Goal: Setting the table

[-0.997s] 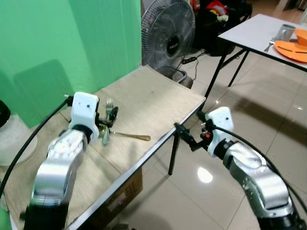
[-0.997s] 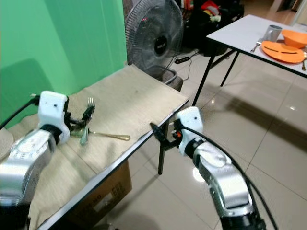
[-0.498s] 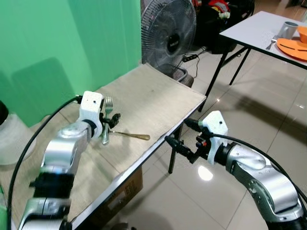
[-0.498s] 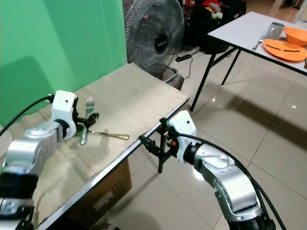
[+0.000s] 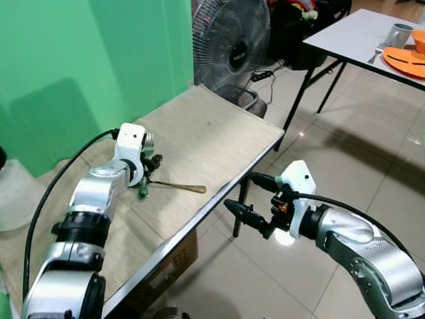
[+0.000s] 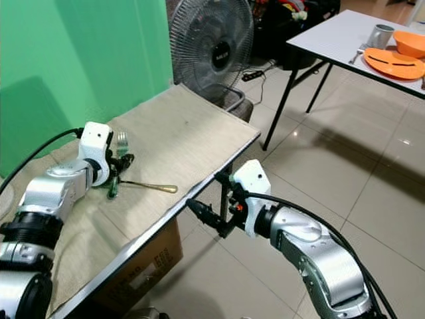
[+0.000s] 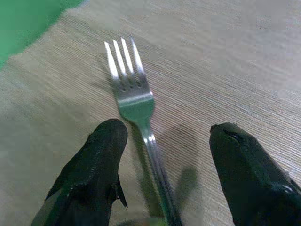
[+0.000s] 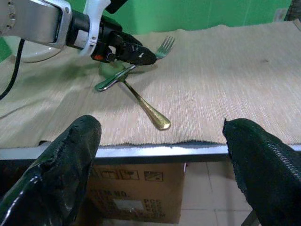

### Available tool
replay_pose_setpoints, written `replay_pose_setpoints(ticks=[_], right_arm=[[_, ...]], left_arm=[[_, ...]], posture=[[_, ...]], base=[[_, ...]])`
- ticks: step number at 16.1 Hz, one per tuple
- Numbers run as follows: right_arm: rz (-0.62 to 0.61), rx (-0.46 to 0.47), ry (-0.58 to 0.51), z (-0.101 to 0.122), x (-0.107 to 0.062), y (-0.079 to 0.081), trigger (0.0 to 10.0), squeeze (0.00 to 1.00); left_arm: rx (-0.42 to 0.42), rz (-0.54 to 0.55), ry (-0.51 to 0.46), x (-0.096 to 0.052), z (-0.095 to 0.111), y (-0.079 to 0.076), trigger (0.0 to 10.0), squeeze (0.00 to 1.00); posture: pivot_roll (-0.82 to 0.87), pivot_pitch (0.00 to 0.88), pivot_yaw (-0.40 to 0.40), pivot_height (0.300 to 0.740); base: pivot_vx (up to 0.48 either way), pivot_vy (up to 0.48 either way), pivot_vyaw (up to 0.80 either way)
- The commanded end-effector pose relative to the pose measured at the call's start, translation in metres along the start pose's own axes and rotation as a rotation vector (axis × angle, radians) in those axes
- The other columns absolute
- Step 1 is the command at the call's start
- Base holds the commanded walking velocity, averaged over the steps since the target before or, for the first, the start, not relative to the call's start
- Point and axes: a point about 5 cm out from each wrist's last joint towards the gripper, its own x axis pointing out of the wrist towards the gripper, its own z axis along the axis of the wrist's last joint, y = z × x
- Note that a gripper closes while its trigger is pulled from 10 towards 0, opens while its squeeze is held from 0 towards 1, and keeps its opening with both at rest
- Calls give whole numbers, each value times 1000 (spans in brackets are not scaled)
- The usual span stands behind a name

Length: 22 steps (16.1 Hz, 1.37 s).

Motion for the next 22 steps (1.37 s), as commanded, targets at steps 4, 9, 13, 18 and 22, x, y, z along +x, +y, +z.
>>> replay_pose_setpoints(ticks=[4,9,13,18,22], right_arm=[[15,-4,-2,4,-4,4,10000,0],[37,1,6,3,-5,7,10000,0],[48,0,16,2,-6,8,10000,0],[36,-9,17,2,-5,5,10000,0],[1,-16,11,4,-6,0,10000,0]], left_arm=[[-1,41,33,8,-6,9,0,0],[-30,39,43,12,-12,12,0,0],[-34,37,41,13,-13,13,0,0],[-36,25,21,15,-11,12,0,0],[-39,-17,-55,14,-1,6,0,0]], posture=[[49,59,34,740],[48,62,35,740],[48,61,37,740],[48,52,38,740],[39,41,47,740]], base=[[0,0,0],[0,0,0],[0,0,0],[0,0,0],[0,0,0]])
